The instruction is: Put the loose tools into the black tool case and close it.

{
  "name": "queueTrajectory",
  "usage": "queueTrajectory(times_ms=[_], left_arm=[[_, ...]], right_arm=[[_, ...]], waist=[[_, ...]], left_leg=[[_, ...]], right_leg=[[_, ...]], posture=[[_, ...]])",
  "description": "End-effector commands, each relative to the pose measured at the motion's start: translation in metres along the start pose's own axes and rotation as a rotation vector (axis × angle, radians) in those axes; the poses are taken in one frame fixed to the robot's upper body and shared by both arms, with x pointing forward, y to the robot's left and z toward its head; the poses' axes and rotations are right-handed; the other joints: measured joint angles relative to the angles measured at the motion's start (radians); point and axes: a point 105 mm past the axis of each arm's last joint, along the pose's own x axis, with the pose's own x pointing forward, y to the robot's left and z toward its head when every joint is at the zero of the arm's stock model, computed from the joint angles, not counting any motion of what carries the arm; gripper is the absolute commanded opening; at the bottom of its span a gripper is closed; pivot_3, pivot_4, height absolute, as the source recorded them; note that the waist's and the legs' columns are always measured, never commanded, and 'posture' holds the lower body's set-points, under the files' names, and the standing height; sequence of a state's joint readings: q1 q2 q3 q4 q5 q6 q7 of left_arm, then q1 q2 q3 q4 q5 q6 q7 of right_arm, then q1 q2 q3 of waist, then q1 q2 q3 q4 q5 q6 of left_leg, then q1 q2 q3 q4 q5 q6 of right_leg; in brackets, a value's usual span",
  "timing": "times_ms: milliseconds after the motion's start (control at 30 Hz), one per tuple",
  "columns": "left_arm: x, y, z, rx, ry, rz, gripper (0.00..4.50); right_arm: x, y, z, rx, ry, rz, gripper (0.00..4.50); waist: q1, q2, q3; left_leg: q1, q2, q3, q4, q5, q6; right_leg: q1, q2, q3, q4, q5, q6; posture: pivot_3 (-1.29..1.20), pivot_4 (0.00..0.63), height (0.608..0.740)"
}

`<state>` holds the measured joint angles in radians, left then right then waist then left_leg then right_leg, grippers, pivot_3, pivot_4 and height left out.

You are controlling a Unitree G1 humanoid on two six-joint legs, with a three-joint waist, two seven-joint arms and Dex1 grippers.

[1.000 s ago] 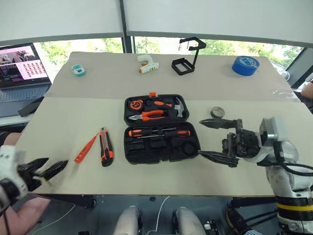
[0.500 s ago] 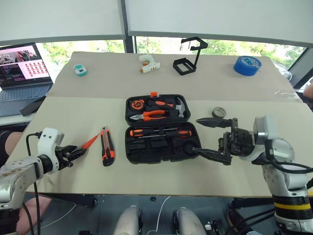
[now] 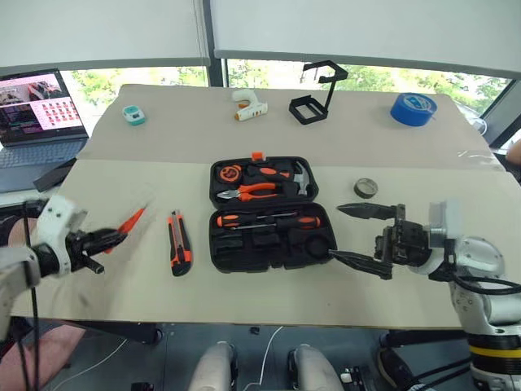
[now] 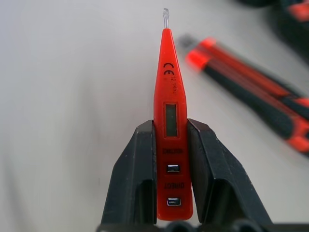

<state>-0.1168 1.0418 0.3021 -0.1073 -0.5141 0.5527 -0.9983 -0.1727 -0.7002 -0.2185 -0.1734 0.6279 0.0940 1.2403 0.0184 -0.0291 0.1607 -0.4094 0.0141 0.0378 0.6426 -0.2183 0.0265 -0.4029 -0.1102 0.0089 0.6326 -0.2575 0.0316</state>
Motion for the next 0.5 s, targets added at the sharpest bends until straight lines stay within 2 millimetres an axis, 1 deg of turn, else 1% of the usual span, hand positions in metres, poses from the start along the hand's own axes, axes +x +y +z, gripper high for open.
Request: queueTrajectory(times_ms=[33, 67, 133, 233, 300, 400, 500], left_arm=[[0.033, -0.039, 0.031, 0.162, -0.012, -0.267, 0.44], [0.043, -0.044, 0.037, 0.213, -0.015, -0.292, 0.44], [0.065, -0.059, 0.047, 0.288, 0.0, -0.367, 0.44], [0.093, -0.077, 0.054, 0.347, 0.046, -0.461, 0.44], [0.108, -0.084, 0.056, 0.368, 0.08, -0.488, 0.44], [0.121, -0.089, 0.056, 0.384, 0.12, -0.509, 0.44], [0.132, -0.094, 0.053, 0.365, 0.144, -0.501, 0.44]], right_arm=[[-0.013, -0.014, 0.011, -0.078, 0.013, -0.044, 4.5], [-0.014, -0.014, 0.01, -0.075, 0.017, -0.042, 4.5], [-0.015, -0.013, 0.006, -0.064, 0.03, -0.037, 4.5], [-0.014, -0.009, 0.004, -0.055, 0.036, -0.031, 4.5], [-0.014, -0.005, 0.003, -0.047, 0.033, -0.032, 4.5], [-0.015, 0.002, 0.002, -0.038, 0.035, -0.035, 4.5], [-0.018, 0.008, 0.0, -0.025, 0.033, -0.057, 4.5]], waist=[[-0.001, 0.0, 0.0], [-0.002, 0.0, 0.0], [-0.005, 0.0, 0.0], [-0.008, 0.0, 0.0], [-0.012, 0.0, 0.0], [-0.015, 0.0, 0.0], [-0.016, -0.001, 0.0]], left_leg=[[0.0, 0.0, 0.001, 0.0, 0.0, 0.0], [0.0, 0.0, 0.002, 0.0, 0.001, 0.002], [-0.002, 0.0, 0.003, 0.001, 0.003, 0.005], [-0.007, 0.0, 0.003, 0.005, 0.003, 0.005], [-0.007, 0.001, 0.003, 0.008, 0.003, 0.005], [-0.007, 0.001, 0.003, 0.009, 0.003, 0.006], [-0.007, 0.001, 0.003, 0.01, 0.003, 0.006]], right_leg=[[0.0, 0.0, 0.0, 0.0, 0.001, 0.001], [0.0, 0.0, 0.002, -0.001, 0.002, 0.002], [0.0, 0.008, 0.001, -0.001, 0.002, 0.002], [-0.002, 0.016, 0.002, -0.001, 0.003, 0.006], [-0.002, 0.019, 0.004, 0.0, 0.003, 0.006], [-0.002, 0.02, 0.004, 0.001, 0.003, 0.006], [-0.002, 0.02, 0.004, 0.001, 0.003, 0.006]], posture=[[0.0, 0.15, 0.74], [0.0, 0.15, 0.74], [0.0, 0.15, 0.74], [0.0, 0.15, 0.74], [0.0, 0.15, 0.74], [0.0, 0.15, 0.74], [0.0, 0.15, 0.74]])
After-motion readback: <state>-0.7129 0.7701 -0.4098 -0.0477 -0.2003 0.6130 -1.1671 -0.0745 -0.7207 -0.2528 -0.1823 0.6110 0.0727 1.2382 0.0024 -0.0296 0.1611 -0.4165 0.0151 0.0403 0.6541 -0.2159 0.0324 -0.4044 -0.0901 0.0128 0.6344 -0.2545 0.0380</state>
